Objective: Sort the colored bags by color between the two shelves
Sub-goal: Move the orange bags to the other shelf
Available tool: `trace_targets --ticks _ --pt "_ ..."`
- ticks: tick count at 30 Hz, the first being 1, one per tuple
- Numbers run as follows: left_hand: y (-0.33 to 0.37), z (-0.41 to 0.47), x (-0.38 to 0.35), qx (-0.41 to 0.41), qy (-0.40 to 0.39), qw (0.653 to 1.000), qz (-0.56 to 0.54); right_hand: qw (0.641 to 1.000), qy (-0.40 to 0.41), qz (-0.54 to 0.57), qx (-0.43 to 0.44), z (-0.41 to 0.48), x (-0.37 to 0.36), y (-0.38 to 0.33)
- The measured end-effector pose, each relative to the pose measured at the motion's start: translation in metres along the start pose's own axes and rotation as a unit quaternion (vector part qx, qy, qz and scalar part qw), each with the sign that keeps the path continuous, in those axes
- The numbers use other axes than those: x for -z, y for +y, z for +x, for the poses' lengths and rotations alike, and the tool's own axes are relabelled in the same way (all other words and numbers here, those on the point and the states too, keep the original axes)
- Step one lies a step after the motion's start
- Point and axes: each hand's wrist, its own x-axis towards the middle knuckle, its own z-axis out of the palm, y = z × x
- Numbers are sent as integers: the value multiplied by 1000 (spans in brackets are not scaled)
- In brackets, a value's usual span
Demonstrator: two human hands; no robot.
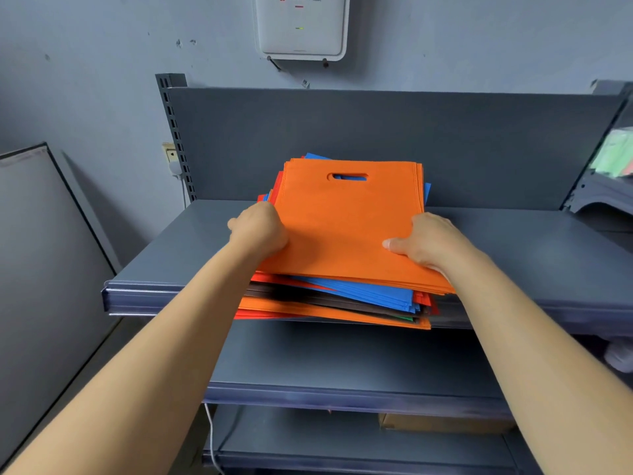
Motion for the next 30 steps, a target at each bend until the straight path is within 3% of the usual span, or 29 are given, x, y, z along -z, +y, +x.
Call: trace_targets --ticks 6,14,17,25,30 --pt "-3 5 0 -5 32 998 -56 1000 -4 0 5 3 -1 -1" --pt "10 -18 -6 -173 74 979 81 1000 -7 -7 2 7 -2 -2" --pt "13 -23 -8 -195 71 972 111 1000 -8 -9 0 6 -2 -3" --pt "9 -23 -10 -133 55 986 90 1000 -2 3 7 6 -5 1" --pt "-1 1 -12 -37 -37 994 96 1000 0 12 7 7 -6 2"
